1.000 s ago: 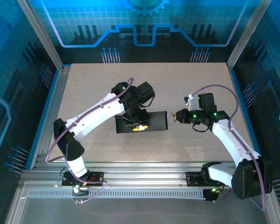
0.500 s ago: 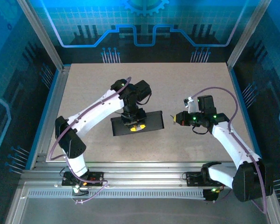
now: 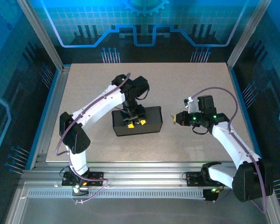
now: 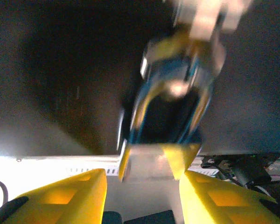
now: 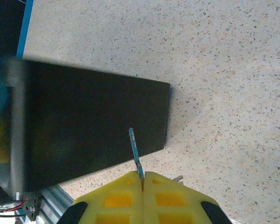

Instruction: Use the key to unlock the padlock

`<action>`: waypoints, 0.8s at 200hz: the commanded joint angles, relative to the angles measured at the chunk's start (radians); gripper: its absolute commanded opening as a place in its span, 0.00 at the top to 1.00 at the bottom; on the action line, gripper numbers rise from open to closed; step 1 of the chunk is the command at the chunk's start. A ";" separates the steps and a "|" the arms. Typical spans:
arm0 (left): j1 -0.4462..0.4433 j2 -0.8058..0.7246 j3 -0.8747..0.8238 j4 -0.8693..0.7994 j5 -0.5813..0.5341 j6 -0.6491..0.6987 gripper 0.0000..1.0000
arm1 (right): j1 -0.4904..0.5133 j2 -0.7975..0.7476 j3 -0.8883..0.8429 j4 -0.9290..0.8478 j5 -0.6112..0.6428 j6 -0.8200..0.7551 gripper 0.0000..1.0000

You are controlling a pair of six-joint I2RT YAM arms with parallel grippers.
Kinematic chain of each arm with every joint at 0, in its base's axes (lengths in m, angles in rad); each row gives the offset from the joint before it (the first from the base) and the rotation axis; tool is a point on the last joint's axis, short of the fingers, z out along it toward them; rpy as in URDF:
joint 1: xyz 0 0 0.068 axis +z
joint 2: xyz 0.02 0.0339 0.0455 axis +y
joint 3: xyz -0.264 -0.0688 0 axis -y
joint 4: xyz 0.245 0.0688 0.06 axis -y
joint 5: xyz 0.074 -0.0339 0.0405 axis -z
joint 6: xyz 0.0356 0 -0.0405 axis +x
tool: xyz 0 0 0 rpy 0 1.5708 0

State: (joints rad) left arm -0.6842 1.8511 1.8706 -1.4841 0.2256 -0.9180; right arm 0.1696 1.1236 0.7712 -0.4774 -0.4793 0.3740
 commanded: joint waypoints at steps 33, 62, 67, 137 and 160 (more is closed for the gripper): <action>0.037 0.010 0.057 -0.006 -0.011 0.057 0.44 | 0.019 0.008 0.025 0.003 -0.001 0.003 1.00; 0.038 -0.038 0.082 0.029 -0.097 0.110 0.40 | 0.031 0.016 0.040 -0.011 0.005 -0.001 1.00; 0.039 -0.050 0.081 0.039 -0.118 0.124 0.40 | 0.036 0.018 0.044 -0.015 0.007 0.000 1.00; 0.185 -0.251 -0.177 0.428 -0.325 0.578 0.27 | 0.123 -0.001 0.102 -0.138 0.103 -0.013 1.00; 0.231 -0.285 -0.302 0.603 -0.283 0.759 0.20 | 0.131 -0.016 0.103 -0.173 0.125 -0.011 1.00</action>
State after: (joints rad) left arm -0.4843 1.5898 1.6711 -1.1122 -0.0509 -0.4335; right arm 0.2852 1.1355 0.8471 -0.5682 -0.3992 0.3729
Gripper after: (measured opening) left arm 0.780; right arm 0.047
